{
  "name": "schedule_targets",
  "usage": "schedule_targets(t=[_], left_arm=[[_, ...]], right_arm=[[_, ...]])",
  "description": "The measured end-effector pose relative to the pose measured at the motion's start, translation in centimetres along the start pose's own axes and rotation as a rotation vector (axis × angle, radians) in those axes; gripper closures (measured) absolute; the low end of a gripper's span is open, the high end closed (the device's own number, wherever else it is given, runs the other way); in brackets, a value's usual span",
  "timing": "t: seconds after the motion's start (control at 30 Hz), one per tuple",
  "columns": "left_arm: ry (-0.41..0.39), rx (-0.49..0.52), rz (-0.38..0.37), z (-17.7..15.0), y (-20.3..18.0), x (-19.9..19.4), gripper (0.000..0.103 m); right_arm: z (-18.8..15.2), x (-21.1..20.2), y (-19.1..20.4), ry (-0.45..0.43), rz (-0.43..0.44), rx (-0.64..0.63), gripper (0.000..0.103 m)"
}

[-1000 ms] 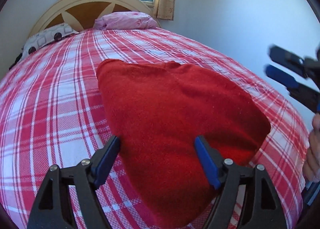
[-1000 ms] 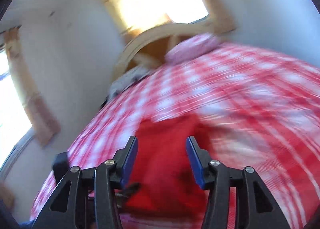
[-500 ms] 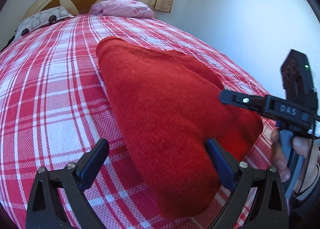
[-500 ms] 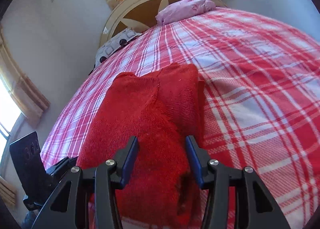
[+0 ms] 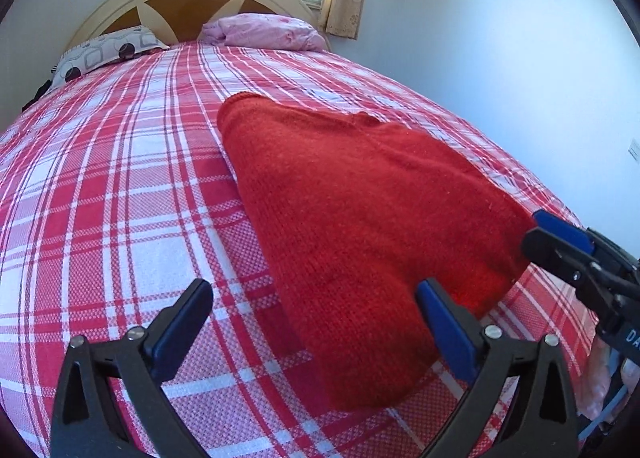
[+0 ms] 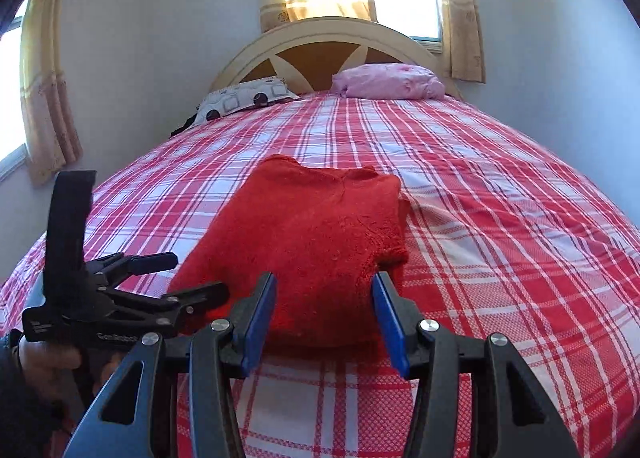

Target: Fold small clothes

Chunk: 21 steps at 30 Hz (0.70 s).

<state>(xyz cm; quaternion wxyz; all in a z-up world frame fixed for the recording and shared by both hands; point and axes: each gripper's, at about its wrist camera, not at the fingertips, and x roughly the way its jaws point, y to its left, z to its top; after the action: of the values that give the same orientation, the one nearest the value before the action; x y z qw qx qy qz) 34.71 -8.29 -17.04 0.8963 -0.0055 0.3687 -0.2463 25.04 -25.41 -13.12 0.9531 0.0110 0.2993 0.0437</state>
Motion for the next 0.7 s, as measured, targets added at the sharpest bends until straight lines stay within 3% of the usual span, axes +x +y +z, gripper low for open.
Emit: schedule_targets(t=[0.13,0.2,0.37,0.53,0.7], left_arm=[[0.014,-0.002,-0.007,-0.1,0.3,0.2,0.000],[0.025,0.000,-0.010,0.0,0.2,0.3,0.000],[0.038,0.020,-0.007,-0.1,-0.1,0.5,0.000],[0.033,0.021,-0.008,-0.2,0.1,0.3,0.000],[0.035,0.003,-0.031,-0.2,0.3,0.3,0.000]], right_arm=[[-0.6,2.4,0.2,0.102,-0.037,-0.035,0.053],[-1.1,3.9,-0.7,0.170,-0.046,0.010,0.053],[-1.6,4.7,-3.0,0.216,-0.013,0.119,0.054],[-1.2,3.3,-3.3,0.183,0.010,0.127,0.054],[2.7,-0.1,-6.3,0.013,-0.001,0.181,0.054]])
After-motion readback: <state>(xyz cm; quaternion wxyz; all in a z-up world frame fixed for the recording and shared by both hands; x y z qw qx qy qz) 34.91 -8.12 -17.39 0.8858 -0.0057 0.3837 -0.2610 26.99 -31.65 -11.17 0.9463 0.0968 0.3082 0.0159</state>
